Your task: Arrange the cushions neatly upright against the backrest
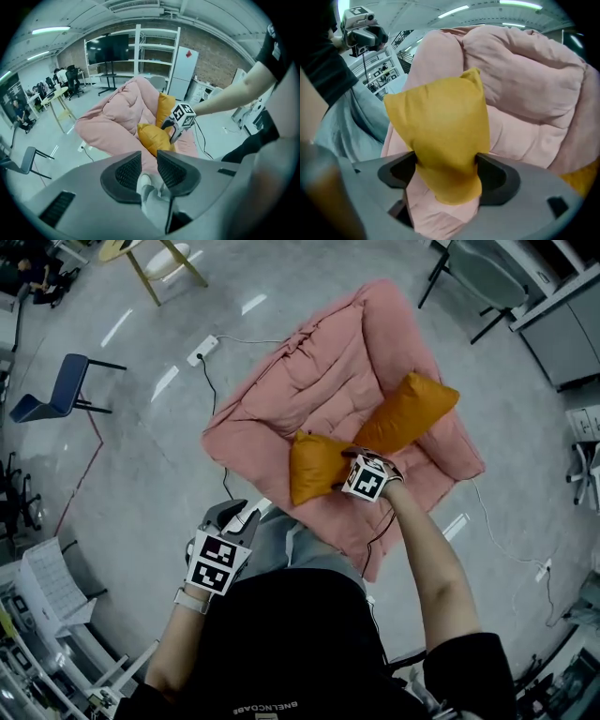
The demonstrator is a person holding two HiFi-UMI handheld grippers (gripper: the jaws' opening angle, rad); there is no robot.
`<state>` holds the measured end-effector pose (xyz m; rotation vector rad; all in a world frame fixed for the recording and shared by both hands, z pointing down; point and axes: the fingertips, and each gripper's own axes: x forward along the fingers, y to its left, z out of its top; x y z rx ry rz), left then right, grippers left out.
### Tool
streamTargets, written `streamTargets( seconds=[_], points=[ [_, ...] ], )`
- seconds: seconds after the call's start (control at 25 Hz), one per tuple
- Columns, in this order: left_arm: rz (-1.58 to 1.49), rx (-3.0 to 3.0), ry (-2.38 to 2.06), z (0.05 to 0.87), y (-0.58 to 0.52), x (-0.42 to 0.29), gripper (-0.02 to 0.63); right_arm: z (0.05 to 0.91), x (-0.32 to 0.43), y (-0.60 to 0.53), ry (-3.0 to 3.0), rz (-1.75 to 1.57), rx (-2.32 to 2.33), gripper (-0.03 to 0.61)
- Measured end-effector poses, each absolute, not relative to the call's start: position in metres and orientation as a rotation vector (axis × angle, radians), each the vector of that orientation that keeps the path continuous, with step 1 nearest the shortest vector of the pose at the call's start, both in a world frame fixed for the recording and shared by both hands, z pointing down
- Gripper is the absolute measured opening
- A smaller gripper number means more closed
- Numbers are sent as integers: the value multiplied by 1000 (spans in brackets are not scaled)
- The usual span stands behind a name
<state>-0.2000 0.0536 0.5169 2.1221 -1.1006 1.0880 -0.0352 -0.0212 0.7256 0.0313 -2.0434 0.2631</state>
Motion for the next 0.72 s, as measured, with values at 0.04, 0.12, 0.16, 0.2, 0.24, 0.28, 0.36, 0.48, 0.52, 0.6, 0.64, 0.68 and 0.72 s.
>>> streamTargets(
  seconds=[0.04,0.12,0.16,0.2,0.24,0.28,0.36,0.48,0.52,0.6,0.64,0.68,0.72],
  points=[
    [1089,2116,-1106,518,55,-201,112,726,-36,-22,-2043,265,31,405],
    [1084,2101,-1118,520,58,-203,112,728,-38,-23,-2036,277,38,385],
    [1080,2095,-1123,521,58,-204,112,730,-39,-24,-2028,284,49,360],
    [1077,2092,-1126,522,57,-205,112,730,-39,-25,-2017,291,68,331],
    [1074,2089,-1129,523,55,-206,112,730,-39,-28,-2008,298,92,305],
    [1072,2088,-1132,524,54,-208,112,729,-39,-30,-2002,303,118,288],
    [1066,2089,-1137,524,51,-210,112,726,-37,-30,-2007,313,163,273],
    [1050,2096,-1141,523,46,-210,112,720,-29,-29,-2035,346,246,264],
    [1044,2100,-1140,523,44,-210,112,717,-26,-32,-2054,388,306,262],
    [1034,2109,-1138,521,42,-208,112,706,-18,-43,-2100,522,478,259],
    [1031,2113,-1136,520,42,-207,112,701,-15,-49,-2115,582,565,259],
    [1028,2116,-1134,519,42,-207,112,696,-12,-55,-2121,623,637,259],
    [1026,2119,-1131,518,42,-207,112,694,-10,-59,-2120,645,691,259]
  ],
)
